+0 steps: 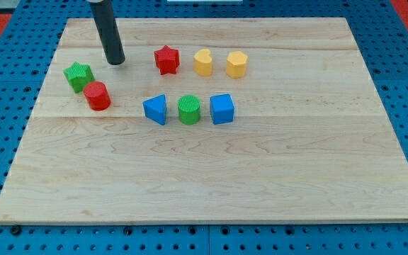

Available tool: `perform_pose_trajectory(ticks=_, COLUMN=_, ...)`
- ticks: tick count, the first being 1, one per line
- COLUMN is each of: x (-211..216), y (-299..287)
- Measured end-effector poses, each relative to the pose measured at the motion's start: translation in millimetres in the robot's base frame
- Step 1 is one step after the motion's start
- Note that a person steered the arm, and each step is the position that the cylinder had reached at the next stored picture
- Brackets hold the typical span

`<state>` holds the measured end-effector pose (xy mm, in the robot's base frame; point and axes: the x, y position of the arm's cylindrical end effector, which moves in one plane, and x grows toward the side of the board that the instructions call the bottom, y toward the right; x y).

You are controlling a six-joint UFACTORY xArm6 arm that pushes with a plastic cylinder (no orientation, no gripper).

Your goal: Push the red star into the green circle

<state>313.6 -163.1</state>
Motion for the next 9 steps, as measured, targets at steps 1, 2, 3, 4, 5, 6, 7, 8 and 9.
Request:
perform_pose_trajectory(ticks=1, x=-16.7, y=14.8)
perform_pose_trajectory(ticks=2, x=-42.1, y=65.2)
perform_pose_trajectory(ticks=3, x=-22.4, y=94.4)
perform_pose_trajectory(ticks=4, x=34.9, y=85.2)
perform_pose_trajectory(ticks=5, x=78.2, y=92.0)
perform_pose_trajectory(ticks=6, x=87.1, y=72.0)
perform_pose_trajectory(ticks=7, x=124.3, y=80.9)
perform_pose_trajectory(ticks=8, x=153.7, y=96.3)
perform_pose_trajectory(ticks=9, x=154.0, y=118.6)
